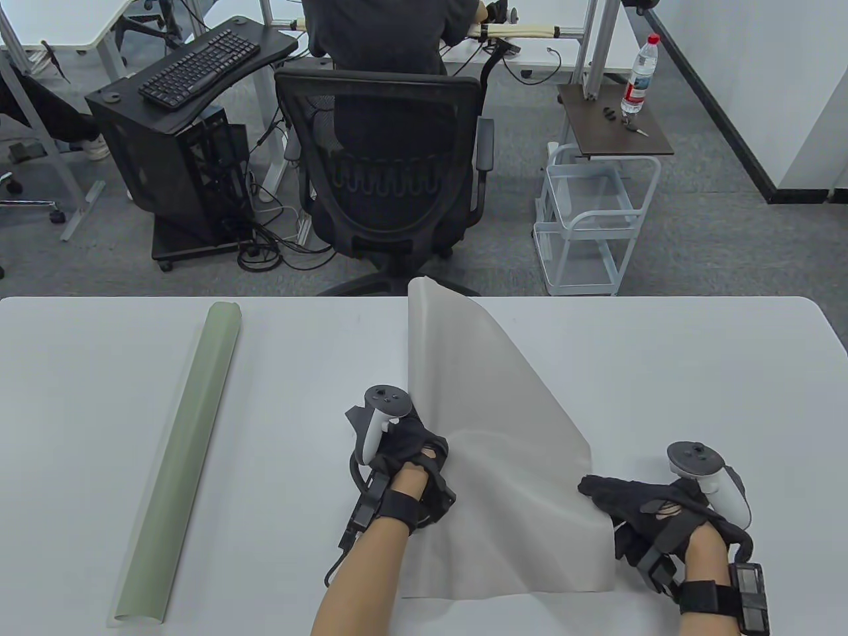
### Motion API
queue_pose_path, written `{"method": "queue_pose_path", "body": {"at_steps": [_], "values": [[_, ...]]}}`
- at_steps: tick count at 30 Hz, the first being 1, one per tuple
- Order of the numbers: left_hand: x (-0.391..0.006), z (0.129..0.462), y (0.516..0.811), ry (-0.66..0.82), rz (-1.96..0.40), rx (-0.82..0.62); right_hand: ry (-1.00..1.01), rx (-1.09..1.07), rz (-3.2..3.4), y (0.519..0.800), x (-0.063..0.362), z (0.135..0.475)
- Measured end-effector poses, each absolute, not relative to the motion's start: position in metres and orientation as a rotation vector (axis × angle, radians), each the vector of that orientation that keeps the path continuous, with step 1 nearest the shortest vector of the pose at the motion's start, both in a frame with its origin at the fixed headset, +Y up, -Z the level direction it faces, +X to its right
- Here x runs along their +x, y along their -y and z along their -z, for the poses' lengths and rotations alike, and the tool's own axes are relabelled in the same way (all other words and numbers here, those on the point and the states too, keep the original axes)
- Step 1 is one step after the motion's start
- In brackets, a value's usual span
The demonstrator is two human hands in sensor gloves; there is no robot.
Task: Unroll desk mats and stack together
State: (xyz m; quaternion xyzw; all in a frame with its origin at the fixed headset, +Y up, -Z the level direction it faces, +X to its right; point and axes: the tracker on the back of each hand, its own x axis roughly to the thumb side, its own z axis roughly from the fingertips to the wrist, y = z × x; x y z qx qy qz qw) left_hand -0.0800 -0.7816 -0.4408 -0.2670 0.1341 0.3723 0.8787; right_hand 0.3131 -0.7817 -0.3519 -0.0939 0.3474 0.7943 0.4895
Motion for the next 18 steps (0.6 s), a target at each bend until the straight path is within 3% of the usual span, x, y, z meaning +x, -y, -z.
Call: {"method": "queue_pose_path", "body": {"at_steps": [3,8,14,18], "values": [[-0.08,0.44,0.783,-0.274,-0.776,-0.562,-0.776,-0.17,-1.828,0.788,0.305,0.368],[-0.083,0.439,0.785,-0.247,-0.813,-0.564,-0.645,-0.268,-1.711,0.791,0.305,0.399],[-0.09,0.433,0.791,-0.14,-0.954,-0.596,-0.576,-0.235,-1.516,0.797,0.308,0.425],[-0.084,0.431,0.788,-0.139,-0.896,-0.588,-0.517,-0.197,-1.468,0.796,0.306,0.44]]}}
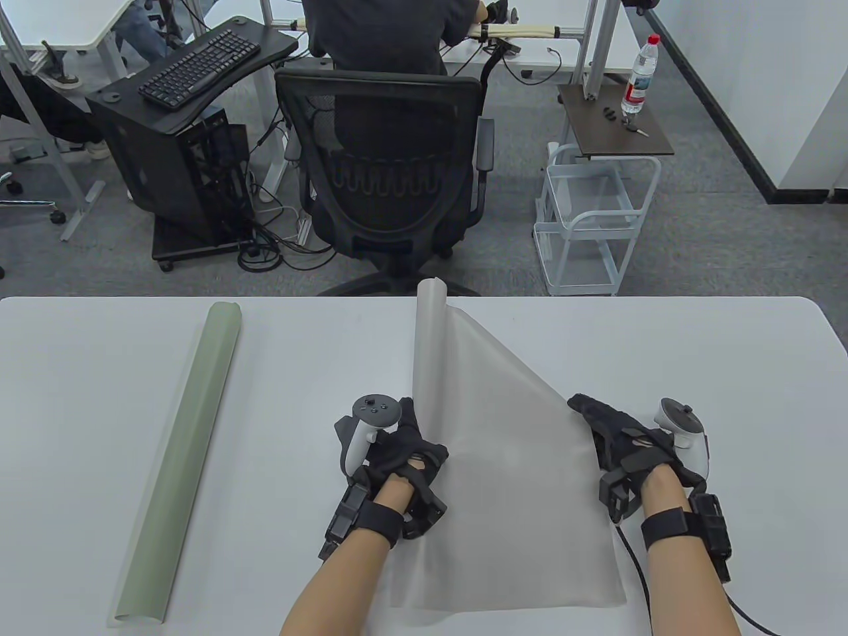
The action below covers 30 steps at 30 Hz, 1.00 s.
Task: Unroll desk mats and stack together
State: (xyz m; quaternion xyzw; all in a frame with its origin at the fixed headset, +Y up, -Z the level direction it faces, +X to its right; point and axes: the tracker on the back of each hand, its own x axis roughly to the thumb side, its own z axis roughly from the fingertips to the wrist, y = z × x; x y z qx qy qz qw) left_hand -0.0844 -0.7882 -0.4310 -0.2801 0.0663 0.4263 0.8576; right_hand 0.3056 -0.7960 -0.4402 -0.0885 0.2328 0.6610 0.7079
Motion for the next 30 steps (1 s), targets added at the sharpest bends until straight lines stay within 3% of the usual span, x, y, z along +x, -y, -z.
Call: {"method": "queue_pose_path", "body": {"at_steps": [15,23,30], "values": [[-0.06,0.429,0.784,-0.173,-0.681,-0.583,-0.358,-0.152,-1.803,0.744,0.281,0.517],[-0.057,0.427,0.784,-0.19,-0.646,-0.581,-0.311,-0.214,-2.121,0.752,0.263,0.563],[-0.057,0.427,0.782,-0.196,-0.628,-0.584,-0.353,-0.273,-2.293,0.77,0.261,0.579]]}}
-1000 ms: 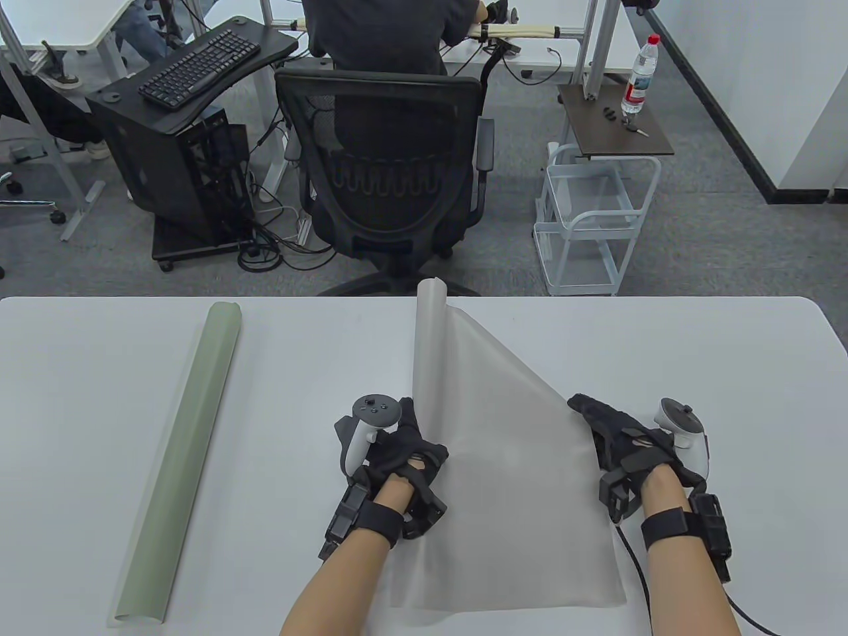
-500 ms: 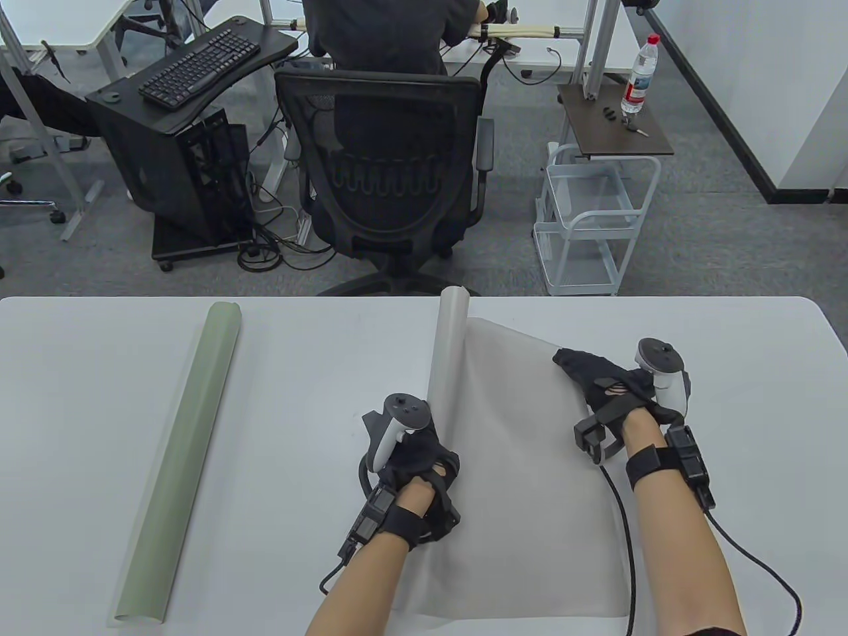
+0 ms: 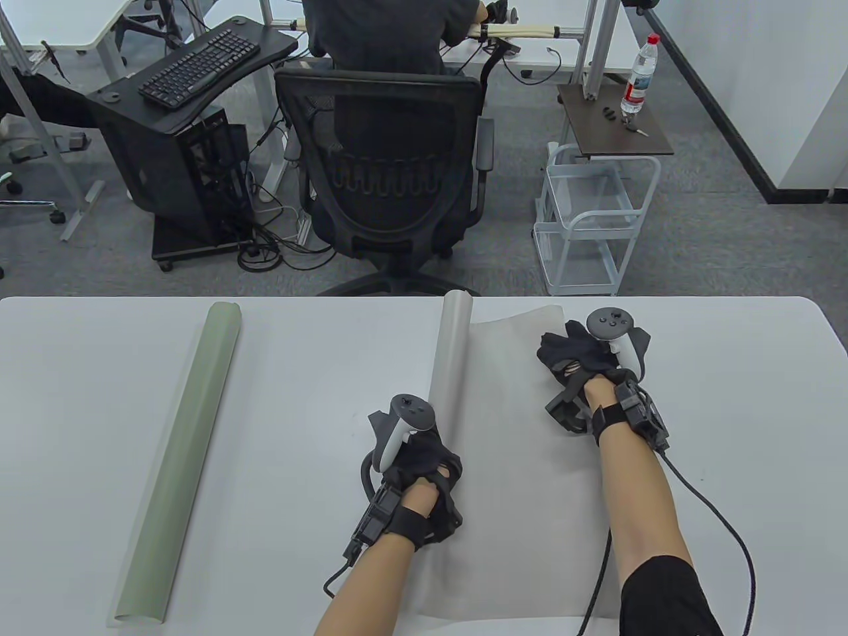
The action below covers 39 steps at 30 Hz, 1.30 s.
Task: Unroll desk mats and stack together
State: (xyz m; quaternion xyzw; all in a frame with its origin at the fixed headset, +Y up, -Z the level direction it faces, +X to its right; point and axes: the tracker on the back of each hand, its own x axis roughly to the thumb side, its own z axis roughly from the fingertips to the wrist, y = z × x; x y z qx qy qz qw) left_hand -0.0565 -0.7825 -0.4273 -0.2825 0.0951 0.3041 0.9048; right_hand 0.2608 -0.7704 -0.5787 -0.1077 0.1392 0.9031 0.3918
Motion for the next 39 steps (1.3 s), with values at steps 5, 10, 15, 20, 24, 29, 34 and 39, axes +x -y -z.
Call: {"method": "queue_pose_path", "body": {"at_steps": [5,10,15,20,24,29,34,39], "values": [[-0.055,0.427,0.782,-0.204,-0.613,-0.582,-0.438,-0.325,-2.508,0.786,0.254,0.576],[-0.053,0.427,0.781,-0.222,-0.594,-0.587,-0.596,-0.415,-2.664,0.794,0.246,0.561],[-0.045,0.427,0.779,-0.251,-0.557,-0.592,-0.702,-0.246,-2.682,0.783,0.225,0.521],[-0.036,0.427,0.777,-0.252,-0.541,-0.602,-0.872,-0.081,-2.646,0.792,0.197,0.463],[-0.034,0.426,0.778,-0.243,-0.563,-0.611,-0.961,-0.127,-2.703,0.813,0.199,0.446],[-0.046,0.429,0.78,-0.236,-0.69,-0.646,-0.922,-0.172,-2.696,0.819,0.208,0.442],[-0.07,0.427,0.786,-0.176,-1.058,-0.724,-0.937,-0.179,-2.674,0.821,0.214,0.443],[-0.093,0.427,0.791,-0.227,-1.269,-0.77,-0.942,-0.181,-2.675,0.82,0.213,0.442]]}}
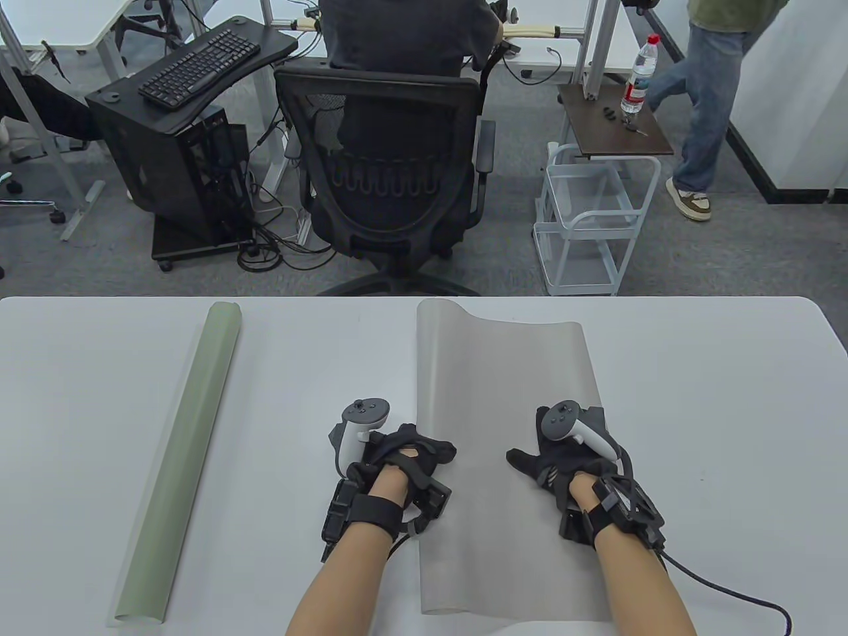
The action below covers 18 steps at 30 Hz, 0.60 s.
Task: Unroll desk mats and stack together
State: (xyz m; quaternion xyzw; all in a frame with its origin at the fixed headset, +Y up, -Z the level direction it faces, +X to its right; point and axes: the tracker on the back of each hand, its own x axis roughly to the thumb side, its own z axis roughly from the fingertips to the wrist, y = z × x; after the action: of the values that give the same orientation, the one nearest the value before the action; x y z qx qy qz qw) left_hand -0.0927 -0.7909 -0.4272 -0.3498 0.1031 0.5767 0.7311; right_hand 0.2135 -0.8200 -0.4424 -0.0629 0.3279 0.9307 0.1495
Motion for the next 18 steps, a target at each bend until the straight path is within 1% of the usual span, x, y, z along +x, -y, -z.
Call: {"method": "queue_pose_path", "body": {"at_steps": [3,8,10,14,18], "values": [[-0.087,0.428,0.783,-0.192,-1.23,-0.763,-0.946,-0.183,-2.679,0.82,0.213,0.442],[-0.071,0.432,0.776,-0.044,-1.269,-0.812,-0.95,-0.187,-2.682,0.819,0.213,0.442],[-0.069,0.433,0.774,-0.012,-1.29,-0.814,-0.949,-0.187,-2.681,0.819,0.213,0.442],[-0.078,0.432,0.775,-0.023,-1.35,-0.816,-0.949,-0.192,-2.679,0.819,0.213,0.442],[-0.094,0.431,0.778,-0.08,-1.364,-0.787,-0.949,-0.193,-2.677,0.82,0.213,0.443]]}}
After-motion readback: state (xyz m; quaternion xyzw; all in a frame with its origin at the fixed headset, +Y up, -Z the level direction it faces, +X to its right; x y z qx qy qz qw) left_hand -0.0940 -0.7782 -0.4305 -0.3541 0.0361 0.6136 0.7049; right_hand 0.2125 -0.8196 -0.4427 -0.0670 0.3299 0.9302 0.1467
